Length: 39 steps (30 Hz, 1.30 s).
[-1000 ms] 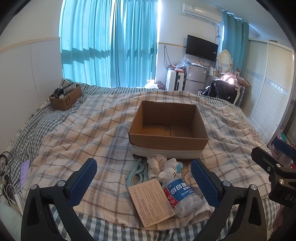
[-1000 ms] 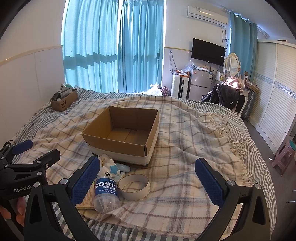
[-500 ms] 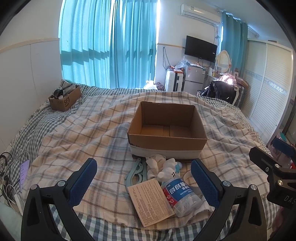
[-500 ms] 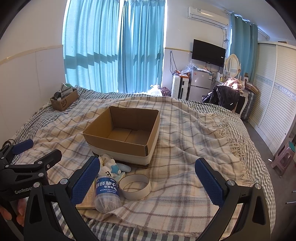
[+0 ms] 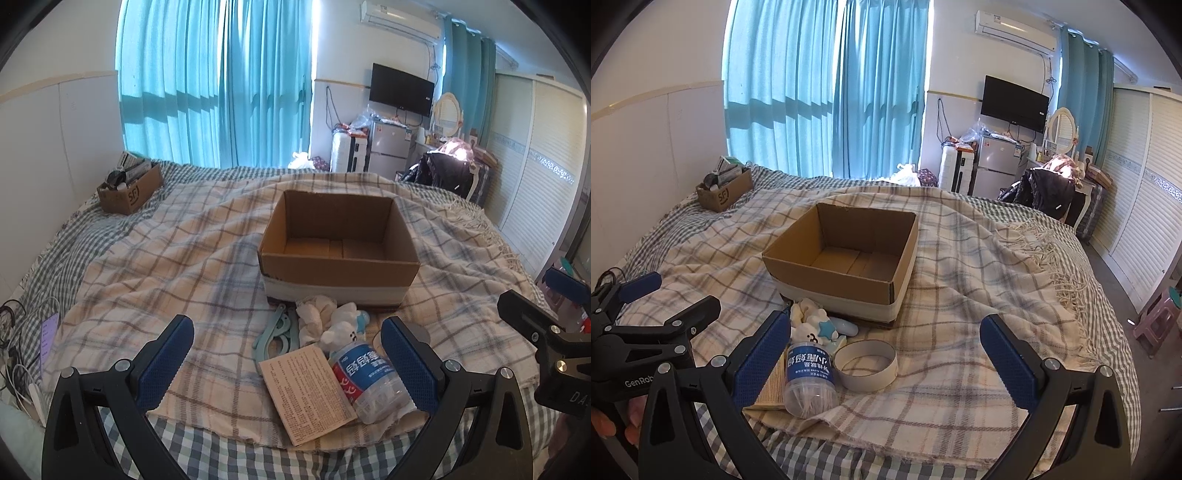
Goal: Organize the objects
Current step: 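Grasp the blue-label water bottle with the right tool while the left tool moves toward the paper card, then grasp the printed paper card with the left tool while the right tool holds the bottle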
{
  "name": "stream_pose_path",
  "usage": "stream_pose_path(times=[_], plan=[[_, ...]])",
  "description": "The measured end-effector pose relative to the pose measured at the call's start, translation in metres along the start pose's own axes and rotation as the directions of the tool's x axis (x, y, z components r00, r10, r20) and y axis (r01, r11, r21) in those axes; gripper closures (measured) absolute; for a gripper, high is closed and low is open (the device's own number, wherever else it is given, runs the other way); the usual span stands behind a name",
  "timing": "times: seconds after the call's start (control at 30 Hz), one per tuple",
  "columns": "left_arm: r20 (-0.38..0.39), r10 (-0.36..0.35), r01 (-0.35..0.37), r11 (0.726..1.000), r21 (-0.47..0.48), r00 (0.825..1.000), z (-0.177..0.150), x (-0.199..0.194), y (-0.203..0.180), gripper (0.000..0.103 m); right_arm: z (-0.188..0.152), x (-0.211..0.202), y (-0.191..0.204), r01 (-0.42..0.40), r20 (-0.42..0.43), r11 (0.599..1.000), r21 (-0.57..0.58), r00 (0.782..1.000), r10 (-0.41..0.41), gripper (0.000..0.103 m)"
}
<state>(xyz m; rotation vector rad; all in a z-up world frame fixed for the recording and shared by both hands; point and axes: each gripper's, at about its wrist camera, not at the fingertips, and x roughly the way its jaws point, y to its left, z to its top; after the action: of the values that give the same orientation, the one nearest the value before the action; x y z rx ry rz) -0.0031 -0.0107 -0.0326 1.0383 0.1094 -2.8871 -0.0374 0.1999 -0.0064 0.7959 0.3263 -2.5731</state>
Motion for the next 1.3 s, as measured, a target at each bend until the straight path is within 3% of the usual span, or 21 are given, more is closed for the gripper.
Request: stream_pose_path(times=[0.27, 0.57, 0.7, 0.77, 0.87, 1.07, 1.17, 1.3], plan=[[-0.124, 0.037, -0.04, 0.999, -0.022, 0.992, -0.027, 0.036, 0.016, 0.0, -0.028, 0.043, 0.014, -0.029, -0.135, 0.999, -0.037, 0.991, 0.023, 0.0], [-0.223, 0.093, -0.102, 0.994, -0.028, 0.97, -0.051, 0.071, 0.033, 0.0, -0.063, 0.092, 0.055, -0.132, -0.296, 0.984, -0.123, 0.951, 0.091, 0.004], [-0.257, 0.091, -0.109, 0.992, -0.056, 0.962, -0.057, 0.082, 0.043, 0.0, -0.073, 0.111, 0.067, -0.162, -0.356, 0.977, -0.141, 0.929, 0.102, 0.018], [-0.266, 0.086, -0.108, 0.992, -0.067, 0.96, -0.059, 0.085, 0.046, 0.0, -0.078, 0.119, 0.07, -0.179, -0.38, 0.974, -0.136, 0.917, 0.116, 0.02], [-0.275, 0.089, -0.111, 0.991, -0.068, 0.957, -0.06, 0.088, 0.046, 0.0, -0.087, 0.127, 0.076, -0.222, -0.415, 0.965, -0.141, 0.898, 0.146, 0.036], [-0.28, 0.094, -0.111, 0.993, -0.048, 0.955, -0.06, 0.088, 0.034, 0.0, -0.071, 0.102, 0.061, -0.233, -0.339, 0.963, -0.134, 0.924, 0.176, 0.039], [-0.279, 0.102, -0.116, 0.993, -0.035, 0.955, -0.06, 0.087, 0.021, 0.0, -0.055, 0.084, 0.047, -0.196, -0.271, 0.97, -0.143, 0.95, 0.152, 0.039], [-0.273, 0.08, -0.093, 0.995, -0.036, 0.959, -0.062, 0.085, -0.001, 0.0, -0.044, 0.072, 0.025, -0.145, -0.223, 0.981, -0.128, 0.968, 0.114, 0.039]])
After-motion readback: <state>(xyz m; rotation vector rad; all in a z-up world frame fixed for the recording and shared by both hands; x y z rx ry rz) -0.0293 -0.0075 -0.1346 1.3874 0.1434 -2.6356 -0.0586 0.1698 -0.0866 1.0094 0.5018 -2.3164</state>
